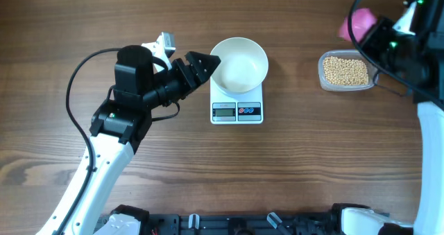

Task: Scoop item into bowl and weigh 150g on scale
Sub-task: 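Carry the scoop with the right gripper over the soybean tub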

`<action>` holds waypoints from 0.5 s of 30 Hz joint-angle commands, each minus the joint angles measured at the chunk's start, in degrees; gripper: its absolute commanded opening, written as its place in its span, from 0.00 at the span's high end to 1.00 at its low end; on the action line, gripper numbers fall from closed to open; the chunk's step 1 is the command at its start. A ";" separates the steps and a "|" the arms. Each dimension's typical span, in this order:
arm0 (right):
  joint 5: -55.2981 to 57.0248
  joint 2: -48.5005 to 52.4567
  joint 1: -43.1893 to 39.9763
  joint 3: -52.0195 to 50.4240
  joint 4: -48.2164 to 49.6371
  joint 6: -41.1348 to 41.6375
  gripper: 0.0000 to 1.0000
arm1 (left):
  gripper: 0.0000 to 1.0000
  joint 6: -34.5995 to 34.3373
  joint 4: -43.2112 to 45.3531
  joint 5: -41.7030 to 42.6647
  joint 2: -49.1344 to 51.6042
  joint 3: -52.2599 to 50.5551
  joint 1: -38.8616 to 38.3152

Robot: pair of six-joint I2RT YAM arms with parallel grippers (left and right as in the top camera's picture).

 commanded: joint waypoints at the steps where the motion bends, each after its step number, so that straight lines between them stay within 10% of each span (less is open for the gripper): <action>1: 8.81 0.11 -0.07 0.63 -4.72 -7.74 0.95 | 0.17 3.43 0.02 -2.99 0.22 0.33 0.04; 15: 9.07 0.15 -0.09 0.55 -8.13 -18.32 0.96 | 0.21 19.80 -12.52 -2.73 0.22 0.33 5.57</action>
